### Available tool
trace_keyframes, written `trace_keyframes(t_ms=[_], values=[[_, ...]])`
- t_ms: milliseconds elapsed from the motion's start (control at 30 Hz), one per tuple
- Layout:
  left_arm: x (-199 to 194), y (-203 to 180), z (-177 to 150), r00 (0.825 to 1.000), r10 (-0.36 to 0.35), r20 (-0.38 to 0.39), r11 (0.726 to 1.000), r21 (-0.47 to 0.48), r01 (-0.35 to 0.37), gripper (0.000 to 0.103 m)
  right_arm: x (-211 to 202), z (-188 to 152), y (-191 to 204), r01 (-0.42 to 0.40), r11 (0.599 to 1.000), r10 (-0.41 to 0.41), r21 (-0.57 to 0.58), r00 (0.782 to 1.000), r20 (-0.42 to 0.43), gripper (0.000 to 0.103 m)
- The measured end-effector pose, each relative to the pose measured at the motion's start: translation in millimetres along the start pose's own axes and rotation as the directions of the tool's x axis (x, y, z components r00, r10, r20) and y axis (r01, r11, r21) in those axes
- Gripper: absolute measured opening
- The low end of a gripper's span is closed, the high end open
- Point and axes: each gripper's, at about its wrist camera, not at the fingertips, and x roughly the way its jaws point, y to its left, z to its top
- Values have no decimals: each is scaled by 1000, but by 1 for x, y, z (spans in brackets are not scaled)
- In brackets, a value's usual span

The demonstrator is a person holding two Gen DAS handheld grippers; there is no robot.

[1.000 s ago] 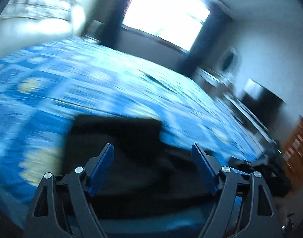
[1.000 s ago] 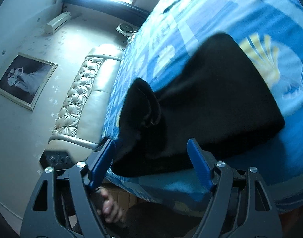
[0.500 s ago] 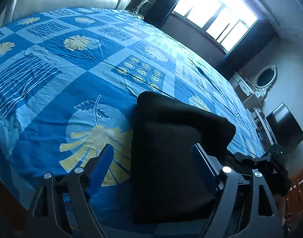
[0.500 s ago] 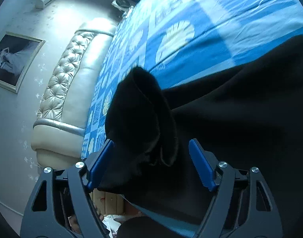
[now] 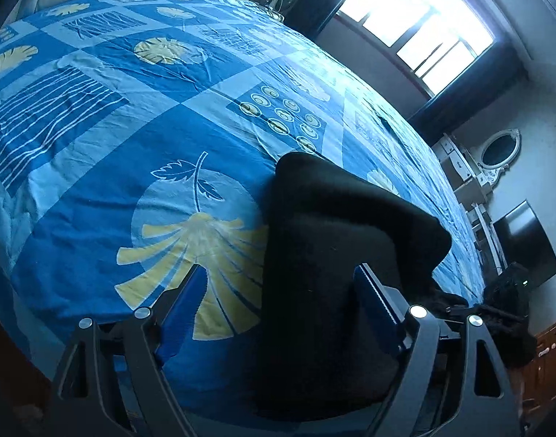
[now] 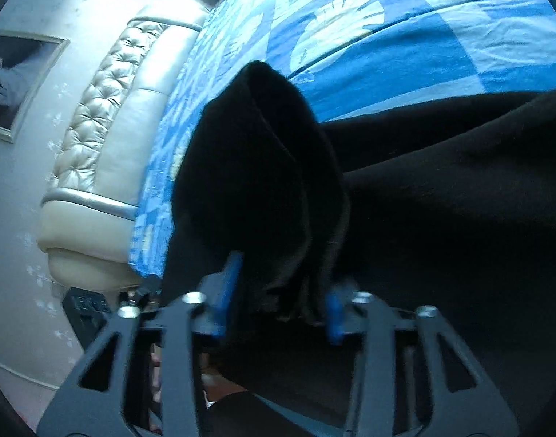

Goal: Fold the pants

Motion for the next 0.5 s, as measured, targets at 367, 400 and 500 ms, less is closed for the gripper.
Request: trace_keyframes(t_ms=[367,400,500], values=[[-9,-14,-2,996,-86,23,996,33,85,82,-71,2,42,-103,990,115,-100,987,115,12],[-10,-19,-3,995,-99,22,994,48,97,82,-84,0,42,-109,988,123,-106,983,133,12],[-8,-32,-8,989,-148,2,986,73,148,82,-117,-6,31,-106,988,125,-111,976,180,12]])
